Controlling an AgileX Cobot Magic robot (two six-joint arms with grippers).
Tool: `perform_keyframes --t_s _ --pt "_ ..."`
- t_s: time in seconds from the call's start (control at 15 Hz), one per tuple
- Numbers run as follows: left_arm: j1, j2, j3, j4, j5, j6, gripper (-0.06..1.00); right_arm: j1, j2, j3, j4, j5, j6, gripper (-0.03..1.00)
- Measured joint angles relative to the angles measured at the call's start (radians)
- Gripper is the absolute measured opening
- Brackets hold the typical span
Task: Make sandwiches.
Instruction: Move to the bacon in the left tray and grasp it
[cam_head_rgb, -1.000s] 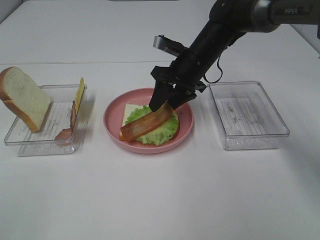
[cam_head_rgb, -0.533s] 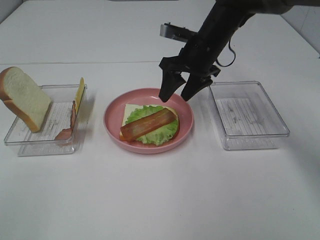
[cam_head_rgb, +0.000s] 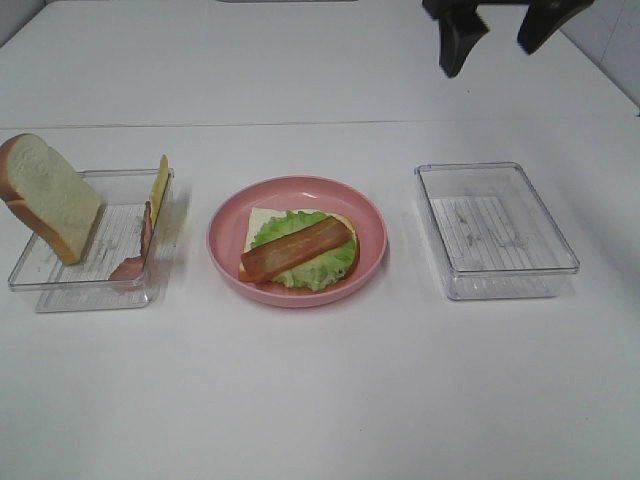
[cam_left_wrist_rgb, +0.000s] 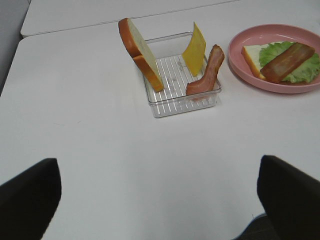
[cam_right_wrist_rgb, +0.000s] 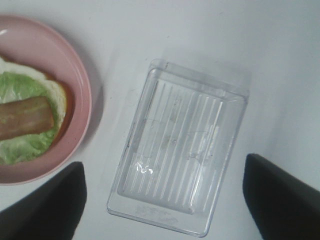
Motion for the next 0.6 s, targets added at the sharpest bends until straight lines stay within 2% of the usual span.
perform_keyframes --t_s 0.27,0.47,0.6 --pt "0.0 0.0 0.0 0.0 0.0 0.0 0.99 0.0 -0.193 0.0 -0.046 0.002 0.076 0.83" --pt "0.0 0.0 0.0 0.0 0.0 0.0 0.99 0.0 -0.38 0.006 -0.067 0.002 0.082 0.95" --pt "0.0 0.0 0.0 0.0 0.0 0.0 0.99 0.0 -0.491 0.045 -0.071 0.002 0.081 0.97"
